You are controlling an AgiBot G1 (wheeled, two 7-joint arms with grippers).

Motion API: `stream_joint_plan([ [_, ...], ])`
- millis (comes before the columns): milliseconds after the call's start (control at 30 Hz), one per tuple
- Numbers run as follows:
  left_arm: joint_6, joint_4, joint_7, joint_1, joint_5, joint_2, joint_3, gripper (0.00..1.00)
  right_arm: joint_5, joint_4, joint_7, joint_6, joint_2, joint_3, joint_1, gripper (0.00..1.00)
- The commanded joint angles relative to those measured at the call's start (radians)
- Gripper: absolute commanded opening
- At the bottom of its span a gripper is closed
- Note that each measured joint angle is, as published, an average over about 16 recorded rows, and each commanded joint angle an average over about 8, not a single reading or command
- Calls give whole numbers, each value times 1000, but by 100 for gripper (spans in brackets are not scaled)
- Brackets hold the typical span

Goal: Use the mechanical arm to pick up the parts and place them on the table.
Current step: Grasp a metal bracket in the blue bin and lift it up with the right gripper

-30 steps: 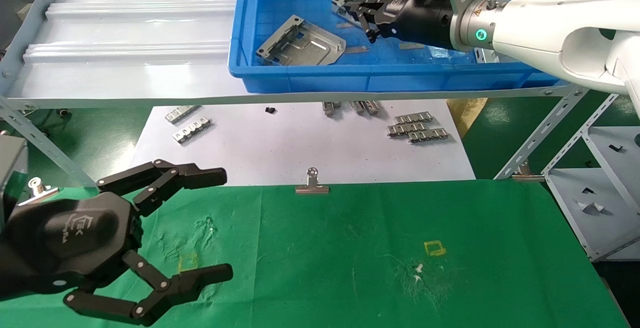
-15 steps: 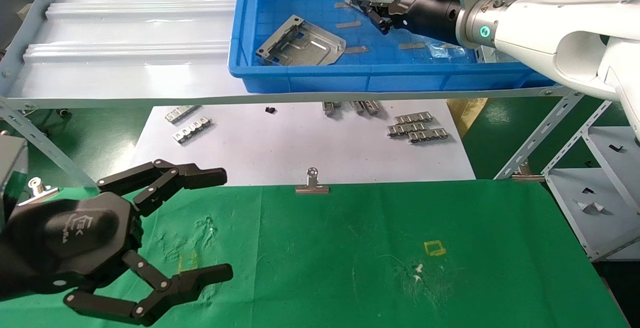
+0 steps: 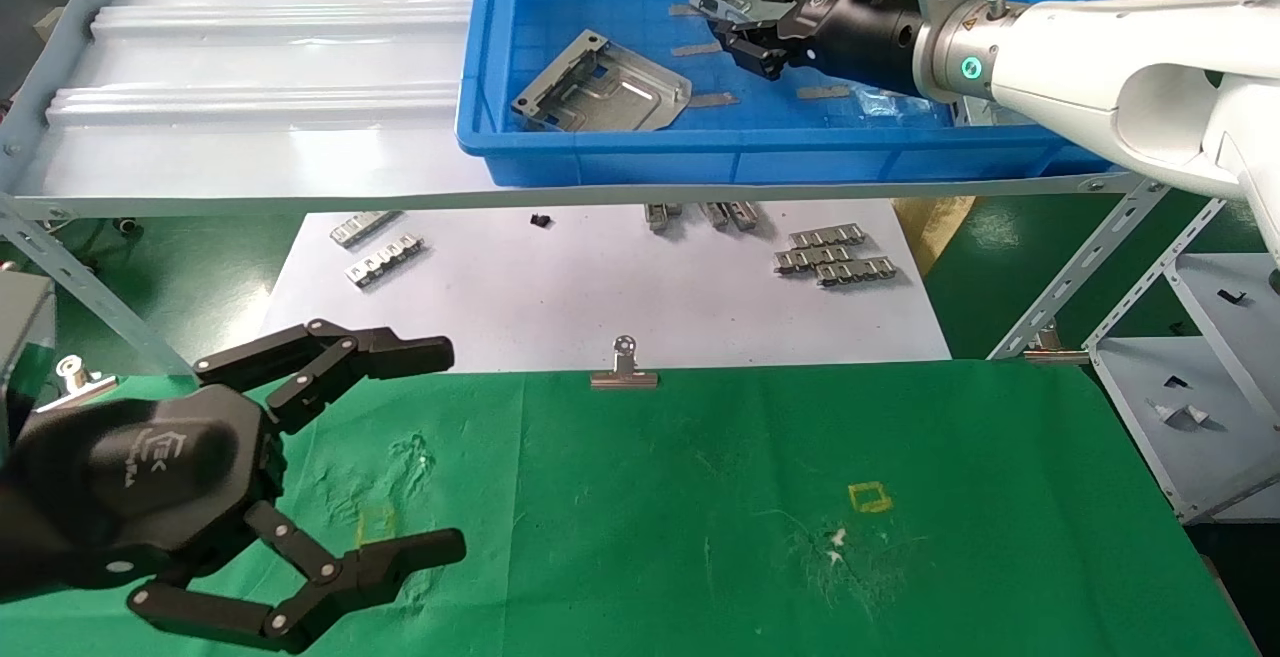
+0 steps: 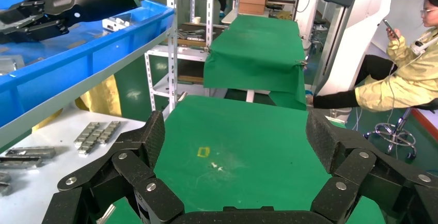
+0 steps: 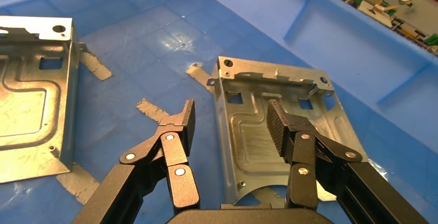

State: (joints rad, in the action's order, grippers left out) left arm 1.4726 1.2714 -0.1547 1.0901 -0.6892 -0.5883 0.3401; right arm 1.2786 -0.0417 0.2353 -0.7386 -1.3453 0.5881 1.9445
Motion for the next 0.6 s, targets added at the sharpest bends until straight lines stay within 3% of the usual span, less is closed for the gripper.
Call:
stream_joint_plan([
  [33,0,0,0,0,0,0,0,100,3,1,-4,-3,-1,3,0,0],
  [600,0,0,0,0,0,0,0,100,27,-14,-112,10,-4,31,-2,0],
])
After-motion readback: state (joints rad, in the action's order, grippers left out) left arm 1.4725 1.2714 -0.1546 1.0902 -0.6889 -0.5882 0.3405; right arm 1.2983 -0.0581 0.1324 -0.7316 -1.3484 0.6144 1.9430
